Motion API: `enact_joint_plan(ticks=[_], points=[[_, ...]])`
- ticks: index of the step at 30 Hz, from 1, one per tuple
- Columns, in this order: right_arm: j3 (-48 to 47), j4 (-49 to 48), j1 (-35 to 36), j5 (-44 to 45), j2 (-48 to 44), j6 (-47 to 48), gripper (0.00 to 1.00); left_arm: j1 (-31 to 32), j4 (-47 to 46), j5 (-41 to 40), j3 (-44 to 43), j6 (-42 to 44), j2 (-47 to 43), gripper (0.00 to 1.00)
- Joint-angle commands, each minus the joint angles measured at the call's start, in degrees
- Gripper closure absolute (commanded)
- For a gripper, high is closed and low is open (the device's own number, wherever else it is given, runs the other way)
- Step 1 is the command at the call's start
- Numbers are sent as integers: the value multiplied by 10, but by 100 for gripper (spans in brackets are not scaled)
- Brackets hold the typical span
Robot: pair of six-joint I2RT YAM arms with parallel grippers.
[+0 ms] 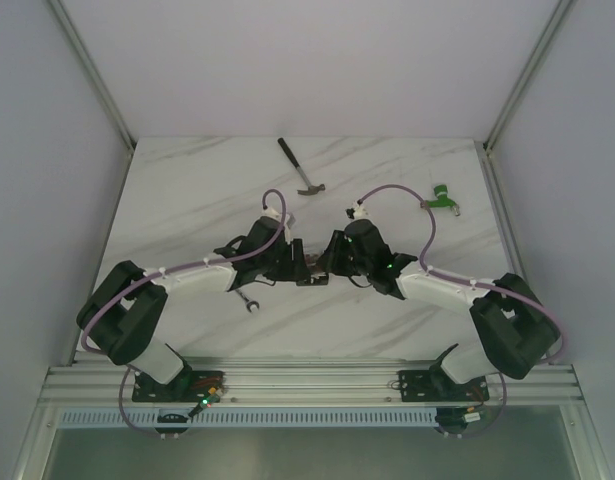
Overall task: Snap on the fuse box
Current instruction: Close the fuse box cover on the fuse box base.
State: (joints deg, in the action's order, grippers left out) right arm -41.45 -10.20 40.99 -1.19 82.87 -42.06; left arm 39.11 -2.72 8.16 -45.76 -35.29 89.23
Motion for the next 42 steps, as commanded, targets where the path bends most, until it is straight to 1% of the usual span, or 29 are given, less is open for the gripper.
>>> enact_joint_plan(ticks=[1, 8, 15, 20, 27, 32, 37, 42], points=[[-14, 12, 7, 12, -3, 4, 65, 11, -7, 18, -13, 4, -11, 37], [5, 19, 7, 20, -8, -1, 64, 16, 7, 4, -14, 8, -10, 37], [24, 25, 8, 32, -13, -4, 64, 22, 14, 8, -23, 16, 0, 36], [23, 33, 7, 54, -27, 4, 63, 26, 19, 8, -26, 18, -1, 34], [11, 38, 7, 57, -29, 11, 63, 31, 23, 9, -29, 15, 0, 34], [11, 42, 7, 65, -22, 17, 58, 31, 27, 2, -23, 10, 1, 32], [-13, 46, 4, 81, -7, 42, 50, 31, 31, -4, -19, 8, -8, 30], [-42, 56, -6, 80, 26, 62, 49, 32, 30, 5, -25, 8, 6, 29]])
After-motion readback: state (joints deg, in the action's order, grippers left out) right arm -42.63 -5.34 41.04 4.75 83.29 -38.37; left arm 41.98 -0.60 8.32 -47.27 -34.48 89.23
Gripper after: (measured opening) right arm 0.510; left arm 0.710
